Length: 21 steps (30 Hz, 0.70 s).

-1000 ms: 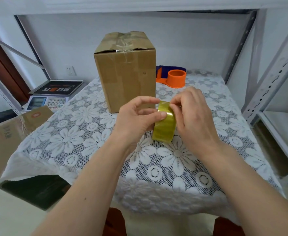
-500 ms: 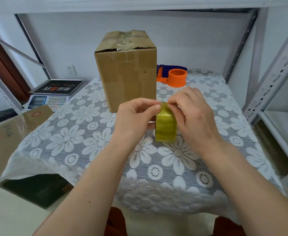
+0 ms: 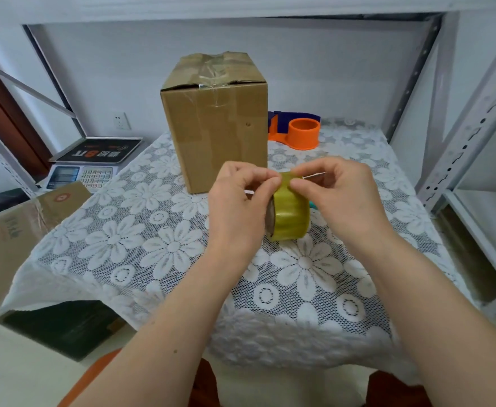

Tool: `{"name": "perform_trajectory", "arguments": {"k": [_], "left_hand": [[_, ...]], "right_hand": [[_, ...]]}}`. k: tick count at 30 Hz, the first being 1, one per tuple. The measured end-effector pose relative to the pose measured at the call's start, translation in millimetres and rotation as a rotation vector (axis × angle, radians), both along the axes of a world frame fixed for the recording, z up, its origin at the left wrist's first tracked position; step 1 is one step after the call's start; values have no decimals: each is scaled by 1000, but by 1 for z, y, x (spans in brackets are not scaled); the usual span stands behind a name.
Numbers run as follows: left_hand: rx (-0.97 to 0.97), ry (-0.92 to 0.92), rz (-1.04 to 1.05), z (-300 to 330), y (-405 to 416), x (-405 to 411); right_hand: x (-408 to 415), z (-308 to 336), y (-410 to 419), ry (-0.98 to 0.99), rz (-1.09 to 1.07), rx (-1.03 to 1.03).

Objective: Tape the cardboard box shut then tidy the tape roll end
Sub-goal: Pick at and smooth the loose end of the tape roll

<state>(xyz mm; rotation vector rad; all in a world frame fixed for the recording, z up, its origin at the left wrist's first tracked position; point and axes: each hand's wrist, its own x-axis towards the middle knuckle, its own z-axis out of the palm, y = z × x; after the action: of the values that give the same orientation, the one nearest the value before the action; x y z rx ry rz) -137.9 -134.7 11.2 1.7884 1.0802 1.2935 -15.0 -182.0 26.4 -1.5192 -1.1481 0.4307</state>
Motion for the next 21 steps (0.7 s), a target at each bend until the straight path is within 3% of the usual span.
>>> {"name": "perform_trajectory", "arguments": {"k": [7,13,18,21], "left_hand": [[93,-51,-39,-4,3,4],[235,-54,36,-13,2,11],[241,-50,-2,-15,4,13],[121,-39,-120,-16,7,8]], "right_hand": [[10,6,-3,72,81,-79],[10,5,-2,124,82,-2],[7,-11,5,-332,-61,126],[9,-19,8,-464,-63,202]]}}
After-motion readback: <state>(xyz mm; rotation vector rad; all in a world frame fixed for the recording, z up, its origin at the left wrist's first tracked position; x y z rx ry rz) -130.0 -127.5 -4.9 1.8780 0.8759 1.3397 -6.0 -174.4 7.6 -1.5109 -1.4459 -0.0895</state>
